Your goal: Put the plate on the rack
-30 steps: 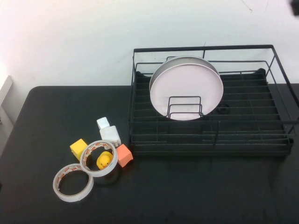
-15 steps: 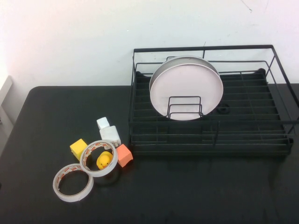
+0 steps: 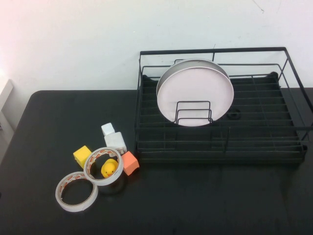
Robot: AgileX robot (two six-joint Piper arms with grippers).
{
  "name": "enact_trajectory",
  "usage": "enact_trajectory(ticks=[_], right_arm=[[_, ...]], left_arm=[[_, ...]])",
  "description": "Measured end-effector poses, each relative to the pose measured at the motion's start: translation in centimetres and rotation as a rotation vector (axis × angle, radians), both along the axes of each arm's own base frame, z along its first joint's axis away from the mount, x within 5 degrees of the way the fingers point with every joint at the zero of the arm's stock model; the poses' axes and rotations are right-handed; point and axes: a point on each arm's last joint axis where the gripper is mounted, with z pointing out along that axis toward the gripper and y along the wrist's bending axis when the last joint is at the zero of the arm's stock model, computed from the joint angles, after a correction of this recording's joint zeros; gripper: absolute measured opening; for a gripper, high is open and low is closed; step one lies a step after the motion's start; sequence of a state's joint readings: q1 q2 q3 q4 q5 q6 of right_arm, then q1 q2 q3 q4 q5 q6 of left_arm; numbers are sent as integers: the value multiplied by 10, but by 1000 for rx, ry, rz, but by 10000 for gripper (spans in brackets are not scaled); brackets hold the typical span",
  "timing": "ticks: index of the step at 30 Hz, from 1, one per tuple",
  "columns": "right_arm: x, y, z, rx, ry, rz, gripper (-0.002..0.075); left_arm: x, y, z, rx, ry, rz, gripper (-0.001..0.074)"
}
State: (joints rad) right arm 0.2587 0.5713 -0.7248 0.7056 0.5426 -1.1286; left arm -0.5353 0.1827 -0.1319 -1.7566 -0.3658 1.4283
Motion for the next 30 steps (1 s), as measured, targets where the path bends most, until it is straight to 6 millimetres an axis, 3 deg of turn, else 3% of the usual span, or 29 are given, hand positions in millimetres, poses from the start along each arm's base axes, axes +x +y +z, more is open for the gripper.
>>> enact_trajectory(ticks=[7,13,20,23,30], right_arm=[[4,-2,-38,-90,90,-15,-1],[10,-16,-63,-48,-51,-204,-1],[0,-31,-95,-8,-160,-336,-1],[-7,-34,-116,40,-122,-357,-1],[-28,-50,-141,192,4,-538,-1]], left_arm=[[0,0,0,0,0,0,-1],[0,0,0,0,0,0,-1],[0,0,0,4,-1,0,-1],[0,0,0,4,-1,0,-1],[0,0,0,4,-1,0,-1]])
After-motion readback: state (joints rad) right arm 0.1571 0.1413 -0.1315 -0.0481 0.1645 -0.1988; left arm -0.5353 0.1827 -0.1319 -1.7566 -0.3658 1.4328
